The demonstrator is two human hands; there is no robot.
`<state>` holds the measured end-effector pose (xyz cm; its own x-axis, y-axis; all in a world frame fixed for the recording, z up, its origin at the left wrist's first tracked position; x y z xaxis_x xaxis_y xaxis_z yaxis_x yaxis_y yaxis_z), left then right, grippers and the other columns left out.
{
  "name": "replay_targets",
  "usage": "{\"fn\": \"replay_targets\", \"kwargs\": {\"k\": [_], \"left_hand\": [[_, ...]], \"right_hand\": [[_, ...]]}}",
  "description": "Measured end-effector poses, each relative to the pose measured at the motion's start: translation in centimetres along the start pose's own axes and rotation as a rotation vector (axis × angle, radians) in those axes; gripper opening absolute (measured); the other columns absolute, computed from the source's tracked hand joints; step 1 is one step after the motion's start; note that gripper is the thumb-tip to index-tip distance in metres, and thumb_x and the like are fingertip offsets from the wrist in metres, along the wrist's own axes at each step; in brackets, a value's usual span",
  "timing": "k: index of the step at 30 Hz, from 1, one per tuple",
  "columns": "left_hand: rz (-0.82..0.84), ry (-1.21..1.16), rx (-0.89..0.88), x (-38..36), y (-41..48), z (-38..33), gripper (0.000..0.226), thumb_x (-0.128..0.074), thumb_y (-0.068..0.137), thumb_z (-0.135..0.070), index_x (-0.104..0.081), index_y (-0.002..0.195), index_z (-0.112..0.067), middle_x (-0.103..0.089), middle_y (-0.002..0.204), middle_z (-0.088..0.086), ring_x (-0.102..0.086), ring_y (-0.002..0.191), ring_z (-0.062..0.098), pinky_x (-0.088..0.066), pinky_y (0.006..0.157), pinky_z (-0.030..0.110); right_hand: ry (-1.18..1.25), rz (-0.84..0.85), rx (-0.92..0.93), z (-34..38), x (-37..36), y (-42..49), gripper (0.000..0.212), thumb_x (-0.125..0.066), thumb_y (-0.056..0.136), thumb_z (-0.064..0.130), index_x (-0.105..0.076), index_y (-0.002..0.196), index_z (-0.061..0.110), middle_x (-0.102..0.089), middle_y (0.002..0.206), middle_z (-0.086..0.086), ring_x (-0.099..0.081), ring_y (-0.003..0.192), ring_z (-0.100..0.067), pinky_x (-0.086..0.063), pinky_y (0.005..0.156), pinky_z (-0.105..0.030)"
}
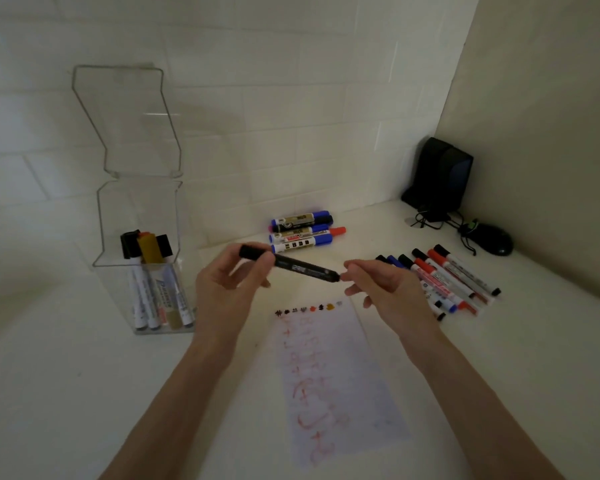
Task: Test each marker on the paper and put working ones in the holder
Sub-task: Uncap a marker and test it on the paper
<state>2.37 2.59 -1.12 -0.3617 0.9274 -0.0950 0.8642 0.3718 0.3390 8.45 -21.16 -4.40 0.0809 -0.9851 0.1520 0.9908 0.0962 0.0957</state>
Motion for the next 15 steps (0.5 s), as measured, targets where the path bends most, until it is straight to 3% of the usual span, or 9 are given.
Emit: {"fn": "replay_targets", "kwargs": {"k": [4, 9, 12, 15], "left_hand": [[-0.138, 0.024, -0.236, 4.4, 1.0, -6.4, 0.022, -0.069, 0.091, -0.008, -0.069, 0.113, -0.010, -0.074, 0.106, 0.011, -0.070, 0.088, 0.017, -0.056, 0.070, 0.029], [-0.330, 0.333, -0.460, 11.1, 1.1, -13.6, 0.036, -0.071, 0.093, -0.018, -0.048, 0.120, -0.024, -0.073, 0.100, -0.008, -0.073, 0.094, 0.010, -0.058, 0.073, 0.025], [-0.357, 0.474, -0.424, 13.2, 2.0, -13.6, 0.034, -0.071, 0.092, -0.020, -0.048, 0.116, -0.028, -0.073, 0.104, -0.009, -0.073, 0.093, 0.007, -0.058, 0.076, 0.032], [-0.260, 0.607, -0.291, 13.0, 3.1, -11.4, 0.033, -0.077, 0.087, -0.019, -0.055, 0.111, -0.027, -0.069, 0.104, -0.017, -0.072, 0.083, 0.001, -0.056, 0.069, 0.019]], "right_hand": [[-0.038, -0.099, 0.006, -0.8, 0.3, 0.3, 0.013, -0.065, 0.100, 0.024, -0.076, 0.106, 0.025, -0.078, 0.091, 0.006, -0.072, 0.074, -0.008, -0.053, 0.059, -0.017], [-0.074, -0.073, 0.026, -1.2, -1.4, 0.3, 0.013, -0.065, 0.099, 0.018, -0.076, 0.105, 0.022, -0.075, 0.089, 0.003, -0.070, 0.067, -0.008, -0.052, 0.053, -0.019], [-0.097, -0.069, 0.045, -1.3, -2.1, 0.2, 0.014, -0.064, 0.100, 0.015, -0.075, 0.106, 0.021, -0.074, 0.091, 0.001, -0.068, 0.065, -0.007, -0.052, 0.053, -0.017], [-0.122, -0.065, 0.056, -1.6, -2.6, 0.4, 0.015, -0.064, 0.100, 0.015, -0.075, 0.107, 0.021, -0.074, 0.092, 0.001, -0.068, 0.064, -0.008, -0.052, 0.053, -0.019]]}}
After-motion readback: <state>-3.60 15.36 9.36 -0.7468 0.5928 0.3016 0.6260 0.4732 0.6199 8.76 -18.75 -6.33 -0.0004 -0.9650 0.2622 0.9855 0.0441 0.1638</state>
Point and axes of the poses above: each hand's wrist, its own y-axis towards the middle knuckle, its own x-axis out of the back of the hand, z = x × y, the point moved 6 cm from there along y, towards the middle knuckle
